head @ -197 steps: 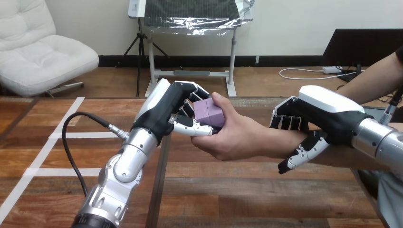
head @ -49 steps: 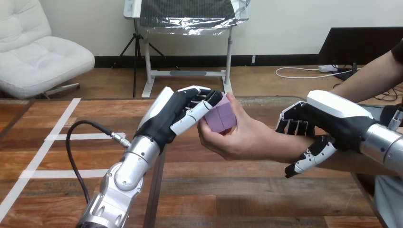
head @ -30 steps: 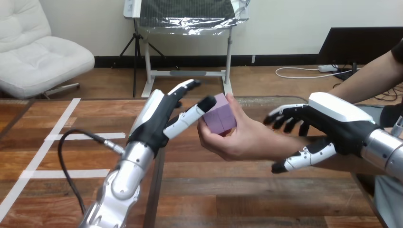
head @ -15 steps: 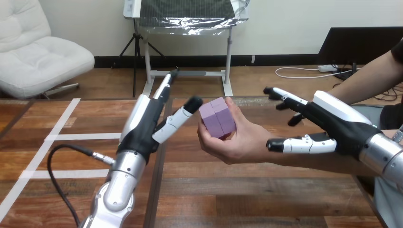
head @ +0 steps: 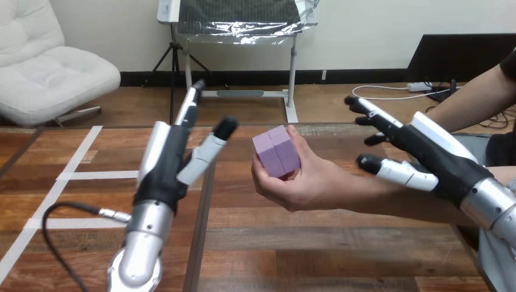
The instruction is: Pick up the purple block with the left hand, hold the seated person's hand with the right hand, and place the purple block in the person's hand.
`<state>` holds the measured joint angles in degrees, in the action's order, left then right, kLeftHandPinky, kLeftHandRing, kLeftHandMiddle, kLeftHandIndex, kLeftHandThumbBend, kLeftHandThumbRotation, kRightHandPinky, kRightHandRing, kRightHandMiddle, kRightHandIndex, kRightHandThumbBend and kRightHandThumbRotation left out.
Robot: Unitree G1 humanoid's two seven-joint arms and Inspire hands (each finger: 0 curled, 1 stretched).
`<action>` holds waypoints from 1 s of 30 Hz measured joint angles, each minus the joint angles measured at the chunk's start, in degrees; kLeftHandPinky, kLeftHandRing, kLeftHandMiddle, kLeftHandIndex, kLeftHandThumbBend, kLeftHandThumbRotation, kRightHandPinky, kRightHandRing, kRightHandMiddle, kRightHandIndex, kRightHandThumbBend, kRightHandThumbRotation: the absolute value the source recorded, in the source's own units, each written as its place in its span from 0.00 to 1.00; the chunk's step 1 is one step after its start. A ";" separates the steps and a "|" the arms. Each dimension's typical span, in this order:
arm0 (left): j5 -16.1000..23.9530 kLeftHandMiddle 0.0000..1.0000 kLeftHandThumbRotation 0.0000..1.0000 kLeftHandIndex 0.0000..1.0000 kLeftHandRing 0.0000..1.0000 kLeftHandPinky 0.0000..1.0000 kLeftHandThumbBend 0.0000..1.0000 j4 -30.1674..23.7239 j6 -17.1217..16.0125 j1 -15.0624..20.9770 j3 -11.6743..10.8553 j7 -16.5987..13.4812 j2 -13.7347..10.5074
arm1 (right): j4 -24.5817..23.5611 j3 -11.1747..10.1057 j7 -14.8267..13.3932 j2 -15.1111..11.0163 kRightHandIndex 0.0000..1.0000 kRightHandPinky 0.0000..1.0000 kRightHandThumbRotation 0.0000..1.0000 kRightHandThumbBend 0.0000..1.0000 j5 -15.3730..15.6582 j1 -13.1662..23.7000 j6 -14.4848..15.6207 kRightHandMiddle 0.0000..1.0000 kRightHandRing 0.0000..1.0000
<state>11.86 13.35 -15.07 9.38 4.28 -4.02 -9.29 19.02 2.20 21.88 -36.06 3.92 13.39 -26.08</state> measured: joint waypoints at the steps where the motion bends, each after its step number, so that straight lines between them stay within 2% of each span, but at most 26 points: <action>1: -0.25 0.99 1.00 0.99 1.00 1.00 0.91 -0.80 0.00 -0.56 -0.23 -0.15 0.17 | 0.00 -0.25 -0.05 0.33 0.98 0.86 1.00 1.00 -0.50 -0.18 -0.05 0.97 0.95; 10: -1.88 0.96 1.00 0.98 0.99 1.00 0.94 -8.76 0.35 -6.01 -1.63 -0.80 1.42 | -0.01 -1.69 -0.06 2.93 0.95 0.89 1.00 1.00 -4.55 -1.88 -1.59 0.95 0.94; 15: -2.52 0.93 1.00 0.95 0.94 0.96 0.96 -13.00 0.62 -8.95 -1.98 -0.72 1.64 | -0.80 -2.26 -0.03 4.15 0.94 0.89 1.00 1.00 -6.46 -3.05 -1.94 0.94 0.94; 24: -3.81 0.89 1.00 0.90 0.88 0.82 0.98 -20.36 0.65 -14.13 -2.69 -0.18 2.17 | -6.14 -2.90 -0.03 6.02 0.91 0.86 1.00 0.99 -9.85 -7.48 -1.62 0.91 0.91; 30: -4.81 0.87 1.00 0.89 0.87 0.78 0.99 -25.23 0.64 -17.49 -3.02 0.53 2.38 | -10.26 -2.99 -0.04 8.15 0.90 0.84 1.00 0.98 -12.64 -10.72 -1.66 0.91 0.90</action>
<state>7.05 -11.88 -14.42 -8.11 1.26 -3.49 -6.91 8.76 -0.80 21.84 -27.91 -8.71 2.67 -27.74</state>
